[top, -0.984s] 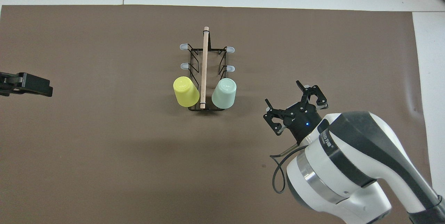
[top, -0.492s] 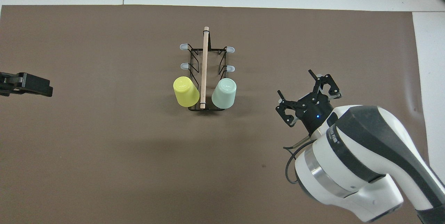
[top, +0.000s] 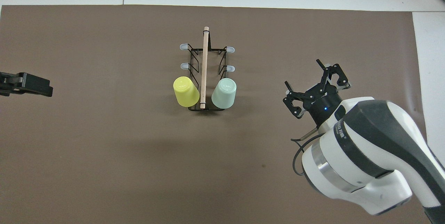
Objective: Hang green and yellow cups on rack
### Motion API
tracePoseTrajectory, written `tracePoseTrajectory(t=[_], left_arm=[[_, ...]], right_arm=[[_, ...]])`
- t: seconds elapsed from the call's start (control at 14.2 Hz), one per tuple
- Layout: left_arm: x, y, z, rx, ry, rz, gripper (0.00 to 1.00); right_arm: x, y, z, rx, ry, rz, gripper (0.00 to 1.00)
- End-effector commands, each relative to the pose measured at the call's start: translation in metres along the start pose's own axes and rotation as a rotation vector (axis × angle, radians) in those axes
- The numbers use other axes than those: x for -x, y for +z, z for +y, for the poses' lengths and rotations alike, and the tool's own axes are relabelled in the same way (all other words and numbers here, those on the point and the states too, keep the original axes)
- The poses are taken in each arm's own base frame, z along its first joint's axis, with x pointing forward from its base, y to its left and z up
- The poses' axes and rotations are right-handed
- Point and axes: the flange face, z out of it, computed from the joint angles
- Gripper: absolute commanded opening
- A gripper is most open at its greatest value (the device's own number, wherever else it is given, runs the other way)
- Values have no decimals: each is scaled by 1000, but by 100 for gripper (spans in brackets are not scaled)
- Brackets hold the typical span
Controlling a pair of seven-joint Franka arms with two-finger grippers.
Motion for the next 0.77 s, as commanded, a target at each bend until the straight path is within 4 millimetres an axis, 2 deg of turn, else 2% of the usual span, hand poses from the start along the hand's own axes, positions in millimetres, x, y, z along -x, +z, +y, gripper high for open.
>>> tracePoseTrajectory(t=[0.0,0.7], left_arm=[[3,1,-1,-16,-12,-11,100],[3,2,-1,-16,-12,-13,100]], right_arm=[[-2,7,19,23,-133,23,100],[-25,16,51,53,-162,182,100]])
